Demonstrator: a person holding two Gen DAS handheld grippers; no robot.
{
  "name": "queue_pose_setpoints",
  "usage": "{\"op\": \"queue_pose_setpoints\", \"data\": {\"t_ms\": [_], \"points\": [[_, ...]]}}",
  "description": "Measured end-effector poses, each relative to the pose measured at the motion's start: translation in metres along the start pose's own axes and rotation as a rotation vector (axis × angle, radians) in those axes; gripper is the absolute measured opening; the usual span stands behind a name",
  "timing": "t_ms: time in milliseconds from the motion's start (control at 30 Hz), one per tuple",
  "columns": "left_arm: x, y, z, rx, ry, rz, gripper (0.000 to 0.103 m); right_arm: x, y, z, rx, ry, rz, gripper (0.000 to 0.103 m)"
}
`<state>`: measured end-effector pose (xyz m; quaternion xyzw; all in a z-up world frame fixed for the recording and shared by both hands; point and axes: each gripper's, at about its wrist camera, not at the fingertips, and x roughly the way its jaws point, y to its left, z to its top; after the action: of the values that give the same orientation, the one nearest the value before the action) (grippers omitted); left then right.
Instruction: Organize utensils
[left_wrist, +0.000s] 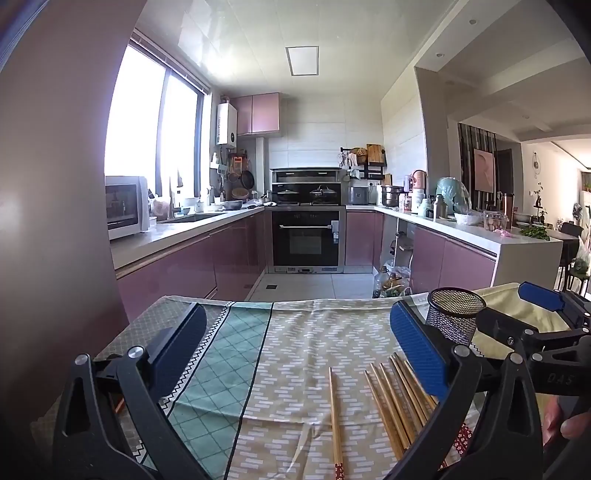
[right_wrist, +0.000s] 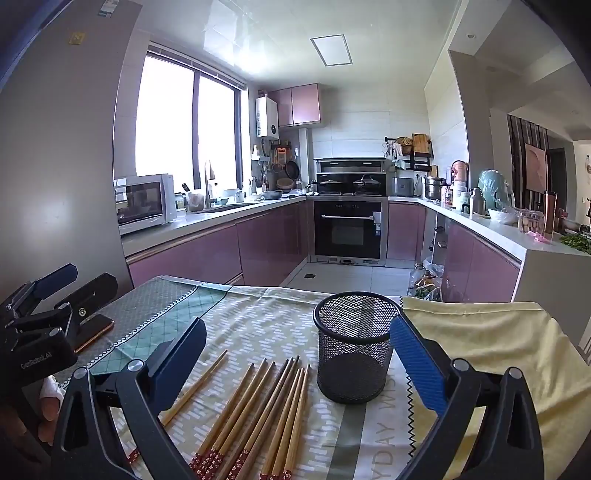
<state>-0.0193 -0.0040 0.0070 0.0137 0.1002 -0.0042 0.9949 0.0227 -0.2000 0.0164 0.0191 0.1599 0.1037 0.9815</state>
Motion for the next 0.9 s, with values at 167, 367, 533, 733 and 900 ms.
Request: {"op": "queue_pose_setpoints", "data": {"t_ms": [167,367,533,733,900], "points": [[-0.0017,0.0014,-0.0029,-0.006,-0.008,0.003,0.098,-0.002,-0.0001,0.0008,-0.001,-0.003,0.001,0.096],[-0.0023,0.0029,-0.0032,-0.006,-0.012,0.004,0.098,-0.0029,0.0024,0.0002,-0.003,-0.002,0.003,0.096],[-0.0029,0.0039,-0.003,-0.005,-0.015,0.007,0.098,-0.0046,0.0035,-0.0007,-0.002,-0.002,0.003,0.096],[-0.0052,0.0025,-0.003,-0.004,-0.023,0.012,0.098,-0.0057,0.0041,-0.0002,-0.002,-0.002,0.005,0.096],[-0.0058,0.0018,-0.0024,-0.002,-0.026,0.015,0.098,-0.0059,0.0047,0.0002,-0.001,-0.002,0.004,0.096]]}}
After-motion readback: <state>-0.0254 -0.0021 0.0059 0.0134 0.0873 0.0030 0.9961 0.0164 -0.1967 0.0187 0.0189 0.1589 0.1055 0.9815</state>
